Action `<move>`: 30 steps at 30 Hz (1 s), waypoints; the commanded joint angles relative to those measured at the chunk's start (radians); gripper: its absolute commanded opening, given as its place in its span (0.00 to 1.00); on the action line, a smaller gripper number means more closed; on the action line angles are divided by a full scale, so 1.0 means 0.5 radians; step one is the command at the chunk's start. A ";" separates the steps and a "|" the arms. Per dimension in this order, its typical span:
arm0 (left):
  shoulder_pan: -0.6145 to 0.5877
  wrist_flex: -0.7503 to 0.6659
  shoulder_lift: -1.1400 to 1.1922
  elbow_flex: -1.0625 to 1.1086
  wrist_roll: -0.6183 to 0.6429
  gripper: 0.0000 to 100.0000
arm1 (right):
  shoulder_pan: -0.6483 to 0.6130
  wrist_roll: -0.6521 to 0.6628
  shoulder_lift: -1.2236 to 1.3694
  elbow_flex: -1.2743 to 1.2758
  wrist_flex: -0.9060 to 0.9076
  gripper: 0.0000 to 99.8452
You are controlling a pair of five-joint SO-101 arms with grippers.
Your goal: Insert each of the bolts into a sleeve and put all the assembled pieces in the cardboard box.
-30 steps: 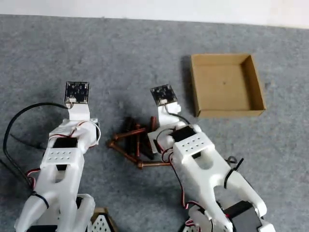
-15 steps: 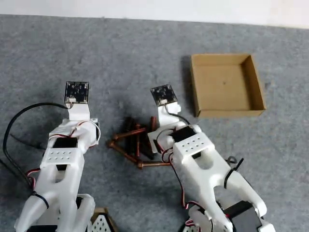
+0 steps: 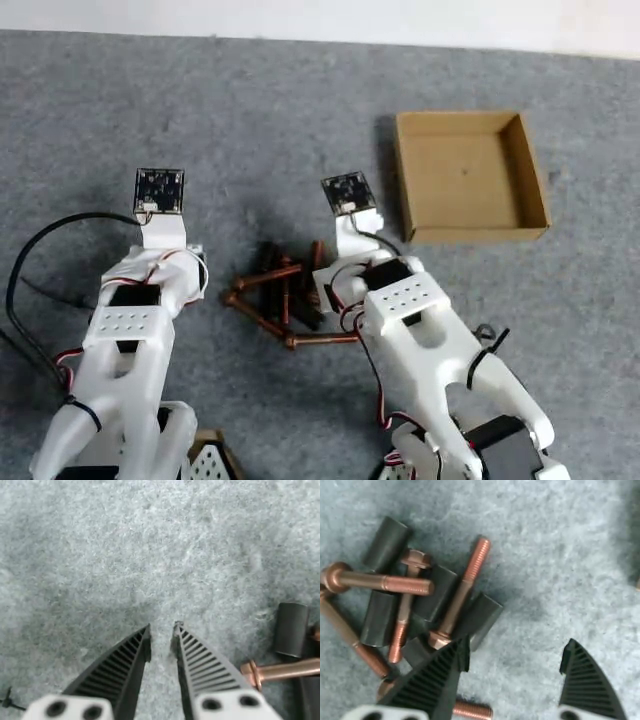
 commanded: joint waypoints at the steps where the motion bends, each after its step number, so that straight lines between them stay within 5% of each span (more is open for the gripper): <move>1: -0.017 -0.037 -0.020 -0.020 0.018 0.09 | 0.020 -0.086 0.109 -0.014 -0.149 0.28; 30: -0.017 -0.037 -0.014 -0.020 0.018 0.09 | -0.041 -0.129 0.508 -0.124 -0.167 0.28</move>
